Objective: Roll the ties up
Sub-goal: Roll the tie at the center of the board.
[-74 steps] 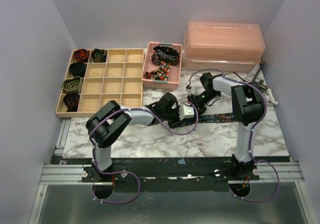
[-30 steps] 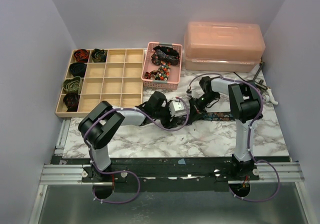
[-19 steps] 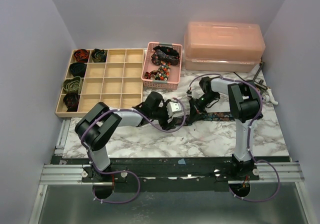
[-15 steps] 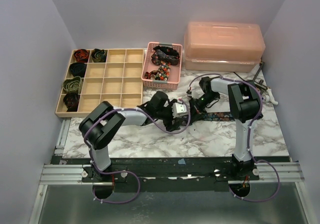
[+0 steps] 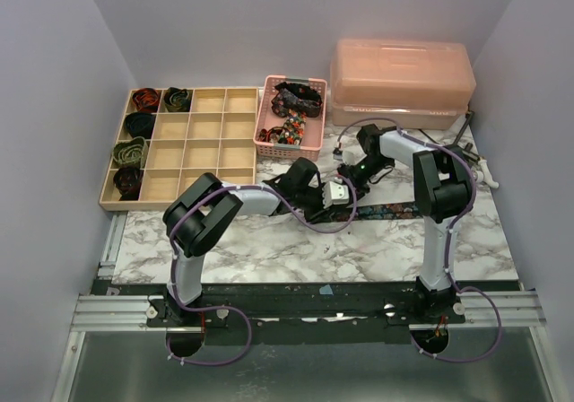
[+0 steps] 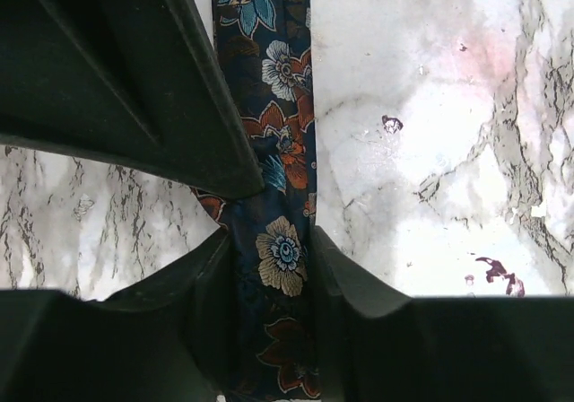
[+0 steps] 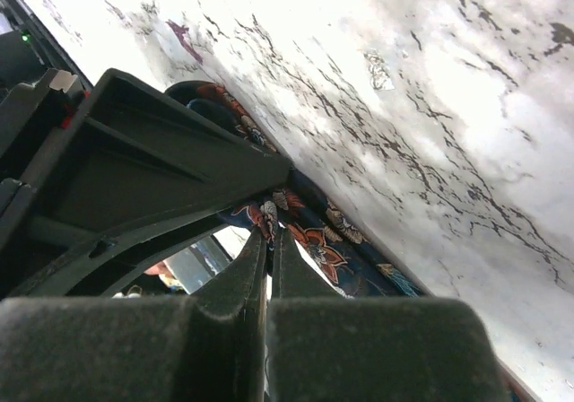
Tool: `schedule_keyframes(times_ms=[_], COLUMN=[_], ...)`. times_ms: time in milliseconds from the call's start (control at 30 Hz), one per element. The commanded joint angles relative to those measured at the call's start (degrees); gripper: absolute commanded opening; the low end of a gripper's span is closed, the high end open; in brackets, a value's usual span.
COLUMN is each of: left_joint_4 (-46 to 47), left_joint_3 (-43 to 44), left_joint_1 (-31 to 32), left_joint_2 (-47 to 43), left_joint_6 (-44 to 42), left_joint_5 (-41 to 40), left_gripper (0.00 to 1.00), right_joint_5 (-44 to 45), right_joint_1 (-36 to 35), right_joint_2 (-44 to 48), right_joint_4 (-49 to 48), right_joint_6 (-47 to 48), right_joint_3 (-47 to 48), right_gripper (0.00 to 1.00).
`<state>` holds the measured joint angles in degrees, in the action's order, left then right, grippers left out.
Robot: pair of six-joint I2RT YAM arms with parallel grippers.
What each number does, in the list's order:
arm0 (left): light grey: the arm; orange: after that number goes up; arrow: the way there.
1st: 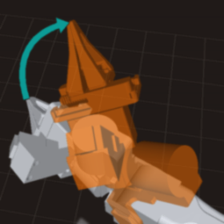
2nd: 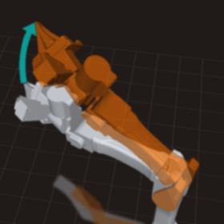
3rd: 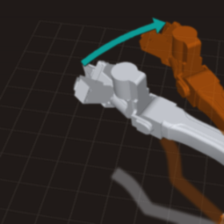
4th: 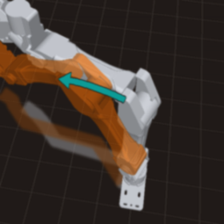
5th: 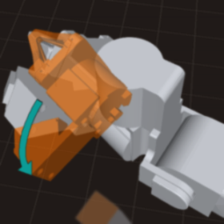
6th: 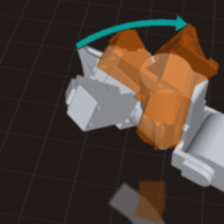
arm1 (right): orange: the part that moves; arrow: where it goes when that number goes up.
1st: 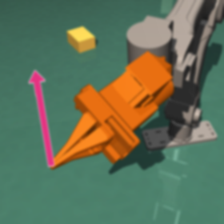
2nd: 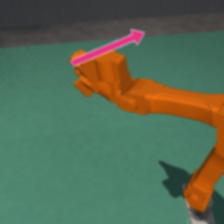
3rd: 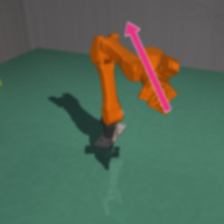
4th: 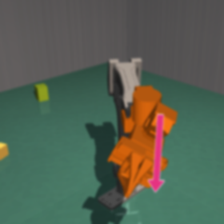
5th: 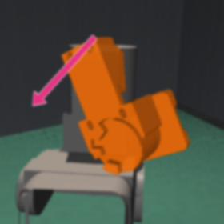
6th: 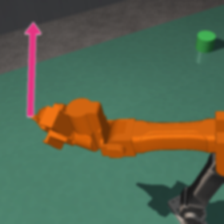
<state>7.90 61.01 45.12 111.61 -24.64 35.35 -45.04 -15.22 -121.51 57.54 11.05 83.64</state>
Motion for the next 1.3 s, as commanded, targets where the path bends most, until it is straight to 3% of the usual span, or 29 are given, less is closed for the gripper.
schedule_keyframes(times_ms=[0,200,433,500,767,967,1167,1267], left_joint_4=[-7.5,-7.8,-1.9,-0.9,-1.1,-2.0,-2.5,-1.5], left_joint_3=[-2.2,-1.8,-6.1,-7.7,-7.6,-7.4,-7.5,-8.3], left_joint_1=[0.3,0.1,-2.2,-2.5,-2.3,-2.2,-2.3,-2.8], left_joint_2=[0.6,1.0,-3.2,-4.7,-3.5,-2.9,-2.8,-3.2], left_joint_6=[-1.8,-2.0,4.6,4.7,4.5,3.7,4.2,5.5], left_joint_5=[1.7,-0.2,-1.5,-1.6,-2.8,-3.1,-3.3,-2.8], left_gripper=[0.3,0.32,0.6,0.62,0.62,0.57,0.57,0.65], right_joint_5=[1.6,4.0,7.7,6.8,1.3,-0.1,2.0,7.4], right_joint_1=[-0.3,-0.3,-0.3,-0.3,-0.8,-1.0,-1.0,-1.0], right_joint_2=[-3.0,-5.2,-4.9,-3.7,-0.6,0.4,-1.2,-3.3], right_joint_4=[0.7,-0.5,-3.3,-2.3,2.8,3.9,0.9,-3.5], right_joint_6=[1.5,2.6,2.2,2.1,0.5,0.9,0.5,-0.2], right_joint_3=[2.4,1.0,-2.8,-1.6,2.5,-0.1,-3.5,-4.8], right_gripper=[0.01,0.01,0.01,0.01,0.01,0.01,0.01,0.01])
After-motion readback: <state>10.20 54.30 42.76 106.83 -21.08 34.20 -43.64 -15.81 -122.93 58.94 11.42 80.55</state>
